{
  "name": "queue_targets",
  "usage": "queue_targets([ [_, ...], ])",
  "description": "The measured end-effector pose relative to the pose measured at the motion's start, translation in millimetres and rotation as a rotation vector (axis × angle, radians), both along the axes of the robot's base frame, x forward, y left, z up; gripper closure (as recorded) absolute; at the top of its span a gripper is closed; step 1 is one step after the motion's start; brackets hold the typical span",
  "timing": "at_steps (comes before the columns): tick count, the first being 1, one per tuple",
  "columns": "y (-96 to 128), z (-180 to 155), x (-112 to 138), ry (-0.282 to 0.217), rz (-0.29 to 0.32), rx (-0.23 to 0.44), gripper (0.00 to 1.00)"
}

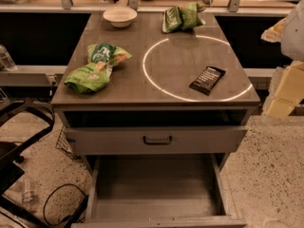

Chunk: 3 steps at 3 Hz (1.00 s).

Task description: Close middle drawer

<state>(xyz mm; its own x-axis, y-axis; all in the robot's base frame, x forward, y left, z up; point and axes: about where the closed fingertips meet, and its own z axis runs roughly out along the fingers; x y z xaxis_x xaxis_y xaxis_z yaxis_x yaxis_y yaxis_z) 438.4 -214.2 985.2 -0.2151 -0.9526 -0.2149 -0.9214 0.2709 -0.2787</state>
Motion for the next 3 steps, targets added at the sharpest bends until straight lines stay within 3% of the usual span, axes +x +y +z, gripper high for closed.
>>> queue_targets([
  [1, -1, -1, -1, -0.003, -0.002, 0.0, 0.0],
  [3, -48, -60, -47, 0.031, 0.032, -0.129, 0.0],
])
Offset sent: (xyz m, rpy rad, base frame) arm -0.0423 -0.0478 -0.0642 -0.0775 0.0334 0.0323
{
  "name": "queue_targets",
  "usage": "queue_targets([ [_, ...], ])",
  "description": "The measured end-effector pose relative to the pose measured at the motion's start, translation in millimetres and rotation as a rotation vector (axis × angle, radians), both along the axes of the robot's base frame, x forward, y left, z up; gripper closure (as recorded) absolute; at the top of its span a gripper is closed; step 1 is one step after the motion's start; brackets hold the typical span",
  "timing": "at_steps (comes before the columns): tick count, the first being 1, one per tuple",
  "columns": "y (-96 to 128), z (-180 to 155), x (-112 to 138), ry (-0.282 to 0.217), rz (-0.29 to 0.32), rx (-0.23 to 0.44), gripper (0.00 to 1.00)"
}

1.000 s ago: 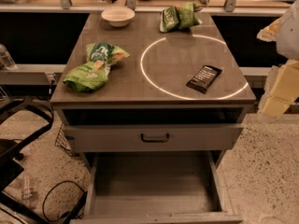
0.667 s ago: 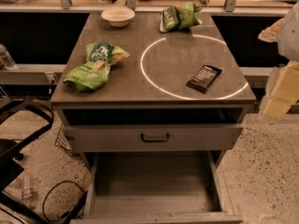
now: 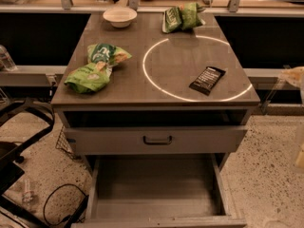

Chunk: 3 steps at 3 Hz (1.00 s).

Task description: Close middle drawer

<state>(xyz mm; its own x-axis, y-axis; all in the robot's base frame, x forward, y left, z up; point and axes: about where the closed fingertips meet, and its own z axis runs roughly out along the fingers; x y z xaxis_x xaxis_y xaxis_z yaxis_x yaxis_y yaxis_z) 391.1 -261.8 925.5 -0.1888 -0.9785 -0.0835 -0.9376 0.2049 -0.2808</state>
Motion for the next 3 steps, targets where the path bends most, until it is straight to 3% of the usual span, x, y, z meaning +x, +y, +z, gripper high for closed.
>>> queue_targets([
  [1, -17, -45, -32, 0.027, 0.017, -0.046, 0.0],
  [2, -26, -94, -65, 0.048, 0.047, -0.068, 0.16],
  [3, -28, -125, -89, 0.046, 0.083, -0.072, 0.4],
])
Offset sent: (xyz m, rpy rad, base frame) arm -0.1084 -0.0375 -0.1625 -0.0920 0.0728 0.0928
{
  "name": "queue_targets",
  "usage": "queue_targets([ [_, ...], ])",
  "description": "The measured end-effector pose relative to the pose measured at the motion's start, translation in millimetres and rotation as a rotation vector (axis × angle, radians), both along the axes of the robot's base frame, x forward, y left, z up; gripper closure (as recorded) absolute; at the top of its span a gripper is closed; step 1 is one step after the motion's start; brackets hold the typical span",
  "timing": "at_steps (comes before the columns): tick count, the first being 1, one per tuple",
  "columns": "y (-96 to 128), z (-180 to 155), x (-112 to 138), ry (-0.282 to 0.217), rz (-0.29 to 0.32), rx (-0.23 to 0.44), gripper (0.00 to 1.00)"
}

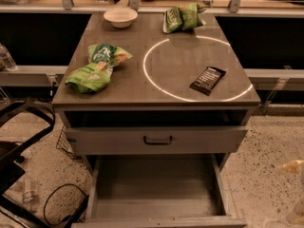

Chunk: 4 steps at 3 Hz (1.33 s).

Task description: Close middle drawer

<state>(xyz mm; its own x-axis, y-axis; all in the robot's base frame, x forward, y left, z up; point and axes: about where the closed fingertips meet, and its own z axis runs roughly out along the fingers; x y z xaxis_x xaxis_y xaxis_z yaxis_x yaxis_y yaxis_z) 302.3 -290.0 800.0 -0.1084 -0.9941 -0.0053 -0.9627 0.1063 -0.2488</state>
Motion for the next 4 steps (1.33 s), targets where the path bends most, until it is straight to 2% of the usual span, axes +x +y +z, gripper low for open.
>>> queue_targets([
  [1, 0, -6, -2, 0.005, 0.005, 0.0, 0.63],
  [2, 0, -8, -2, 0.008, 0.005, -0.004, 0.95],
  [3, 1, -11, -1, 0.01, 0.001, -0.02, 1.0],
  [4, 6, -66, -18, 0.014, 0.028, -0.073, 1.0],
])
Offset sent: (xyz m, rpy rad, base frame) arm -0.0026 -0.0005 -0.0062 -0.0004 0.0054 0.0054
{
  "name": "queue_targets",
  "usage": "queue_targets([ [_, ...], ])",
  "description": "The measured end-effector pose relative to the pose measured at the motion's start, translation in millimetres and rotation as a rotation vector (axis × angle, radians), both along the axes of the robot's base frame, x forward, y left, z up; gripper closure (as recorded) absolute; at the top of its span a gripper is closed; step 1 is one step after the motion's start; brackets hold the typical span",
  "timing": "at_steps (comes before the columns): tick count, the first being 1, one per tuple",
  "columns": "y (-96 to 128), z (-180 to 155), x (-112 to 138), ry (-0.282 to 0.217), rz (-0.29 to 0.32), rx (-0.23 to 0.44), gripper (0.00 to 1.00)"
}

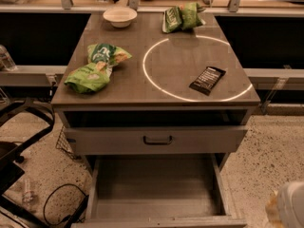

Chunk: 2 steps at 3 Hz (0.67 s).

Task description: Close middle drawer

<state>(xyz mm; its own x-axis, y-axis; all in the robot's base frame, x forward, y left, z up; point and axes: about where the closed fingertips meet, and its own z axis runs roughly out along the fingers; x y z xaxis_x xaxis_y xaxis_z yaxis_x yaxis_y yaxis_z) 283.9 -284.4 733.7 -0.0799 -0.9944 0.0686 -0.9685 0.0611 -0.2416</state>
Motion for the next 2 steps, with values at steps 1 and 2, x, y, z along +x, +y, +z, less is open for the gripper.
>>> queue_targets([
  [1, -4, -73, -34, 0.034, 0.036, 0.004, 1.0],
  [2, 3, -160, -60, 0.056, 0.087, 0.055, 1.0],
])
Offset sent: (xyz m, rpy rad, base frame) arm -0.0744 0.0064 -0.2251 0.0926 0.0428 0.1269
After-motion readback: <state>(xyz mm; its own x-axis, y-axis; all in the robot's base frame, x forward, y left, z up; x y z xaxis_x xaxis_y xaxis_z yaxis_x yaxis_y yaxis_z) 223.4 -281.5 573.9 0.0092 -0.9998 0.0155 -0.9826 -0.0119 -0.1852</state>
